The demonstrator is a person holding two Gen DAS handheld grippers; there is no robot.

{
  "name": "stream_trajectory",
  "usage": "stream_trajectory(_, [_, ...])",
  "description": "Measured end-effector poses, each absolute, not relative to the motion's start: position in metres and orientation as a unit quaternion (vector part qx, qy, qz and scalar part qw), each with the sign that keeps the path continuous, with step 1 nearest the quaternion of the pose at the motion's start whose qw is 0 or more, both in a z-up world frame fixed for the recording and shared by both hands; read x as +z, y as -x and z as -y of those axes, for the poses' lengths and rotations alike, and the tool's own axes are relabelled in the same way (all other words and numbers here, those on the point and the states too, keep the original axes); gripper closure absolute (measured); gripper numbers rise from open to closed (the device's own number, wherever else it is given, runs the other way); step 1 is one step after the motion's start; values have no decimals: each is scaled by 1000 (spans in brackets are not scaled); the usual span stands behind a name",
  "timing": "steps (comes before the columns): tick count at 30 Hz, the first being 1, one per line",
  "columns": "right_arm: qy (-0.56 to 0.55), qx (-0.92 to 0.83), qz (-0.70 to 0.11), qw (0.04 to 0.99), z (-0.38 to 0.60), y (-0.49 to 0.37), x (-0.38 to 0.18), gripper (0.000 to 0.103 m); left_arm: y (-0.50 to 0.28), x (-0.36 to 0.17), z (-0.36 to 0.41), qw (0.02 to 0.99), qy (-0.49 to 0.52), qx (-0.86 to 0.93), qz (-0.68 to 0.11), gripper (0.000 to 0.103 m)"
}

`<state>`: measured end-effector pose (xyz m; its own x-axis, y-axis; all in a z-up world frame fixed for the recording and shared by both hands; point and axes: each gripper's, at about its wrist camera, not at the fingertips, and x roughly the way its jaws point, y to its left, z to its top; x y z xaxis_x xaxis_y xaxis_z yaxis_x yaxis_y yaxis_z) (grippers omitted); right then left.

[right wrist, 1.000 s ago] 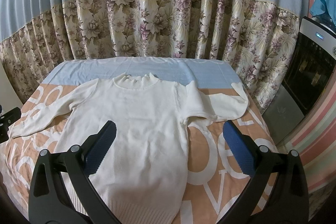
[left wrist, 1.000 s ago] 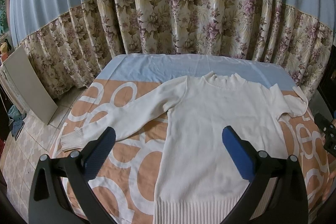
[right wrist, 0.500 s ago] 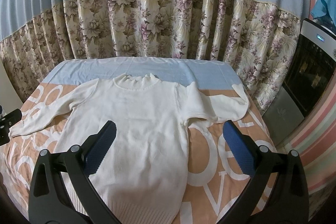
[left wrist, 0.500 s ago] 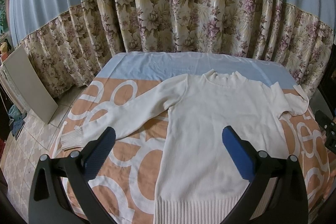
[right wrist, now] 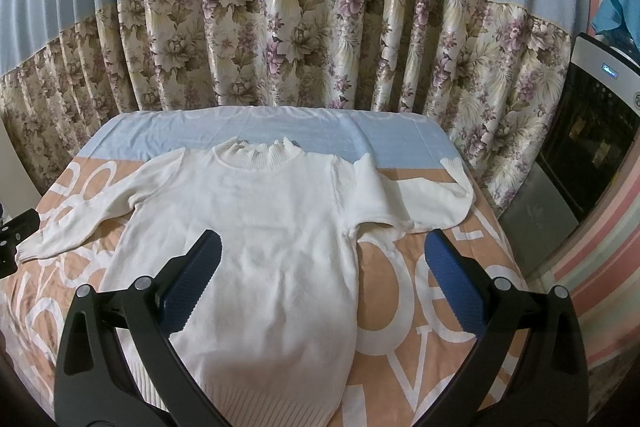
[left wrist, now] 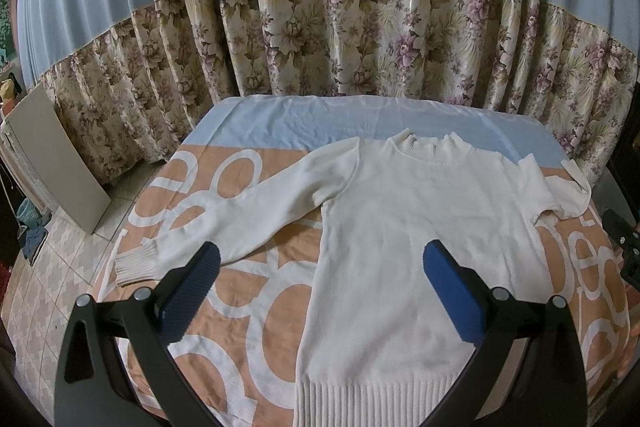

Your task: Fold small clothes

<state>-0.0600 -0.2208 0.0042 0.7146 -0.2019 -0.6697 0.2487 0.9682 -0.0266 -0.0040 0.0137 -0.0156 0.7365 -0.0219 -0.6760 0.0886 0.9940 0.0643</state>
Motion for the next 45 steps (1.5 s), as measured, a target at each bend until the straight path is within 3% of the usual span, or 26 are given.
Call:
stream_trajectory(13, [-30,-92,-355,930,219,24,-14,3,-17,-46,-46,921,-26,-27,-389,1])
stream_trajectory(29, [35,-9,-390,920,167,-71,-58,3,-84,-119,-204,857,134,156,-473,2])
stream_trajectory(42, [24,-5,-426,904,168,-103,-92,3,-78,-155,-296,829,302,174,-437,2])
stream_trajectory(43, [27,-8,-429,903,169,-104,-95,3,-77,-156,-297,830,297,181,-436,2])
stream_trajectory(44, [28,-9,-430,902,170,-105,-97,3,-76,-157,-300,831,296,183,-434,11])
stream_trajectory(45, [28,-9,-432,902,172,-106,-98,3,-76,-158,-304,831,297,186,-433,27])
